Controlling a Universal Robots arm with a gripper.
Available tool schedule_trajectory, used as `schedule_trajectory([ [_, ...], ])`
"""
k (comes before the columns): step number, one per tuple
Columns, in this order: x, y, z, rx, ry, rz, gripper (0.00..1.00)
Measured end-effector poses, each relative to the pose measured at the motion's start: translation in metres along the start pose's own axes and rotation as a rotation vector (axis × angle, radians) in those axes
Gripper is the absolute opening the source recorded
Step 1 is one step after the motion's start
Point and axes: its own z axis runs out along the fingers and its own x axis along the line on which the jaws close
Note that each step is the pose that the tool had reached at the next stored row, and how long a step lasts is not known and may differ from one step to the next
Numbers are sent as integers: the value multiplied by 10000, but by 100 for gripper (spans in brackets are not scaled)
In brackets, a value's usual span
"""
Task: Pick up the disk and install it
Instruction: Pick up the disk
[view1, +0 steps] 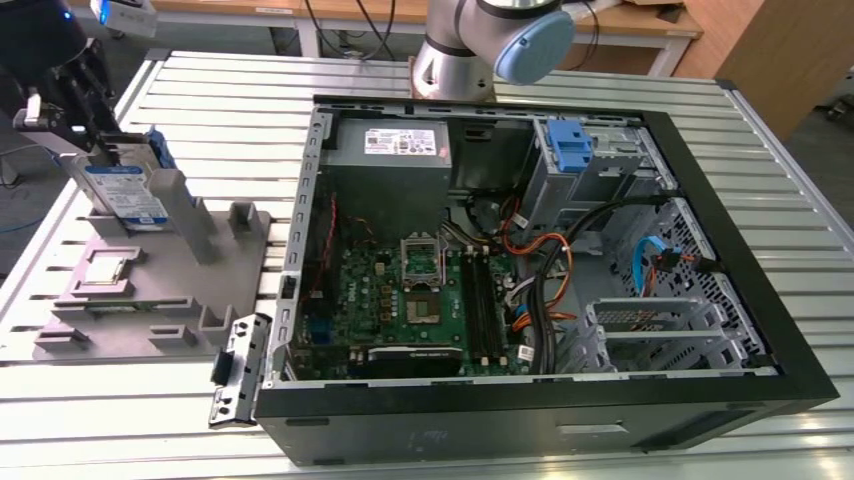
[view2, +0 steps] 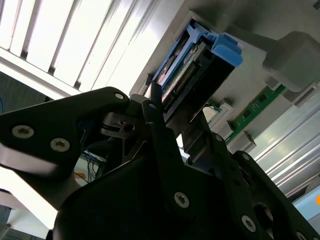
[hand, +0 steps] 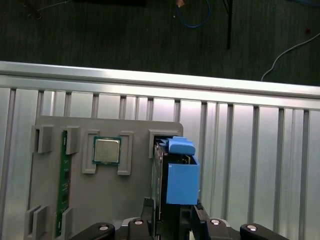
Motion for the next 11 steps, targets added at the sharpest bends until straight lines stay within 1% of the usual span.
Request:
schedule_trajectory([
  [4, 0, 0, 0, 0, 0, 6, 42],
  [5, 0, 0, 1, -19, -1, 7, 42],
  [6, 1, -1, 1, -88, -6, 9, 42],
  [11, 0, -1, 0, -95, -5, 11, 42],
])
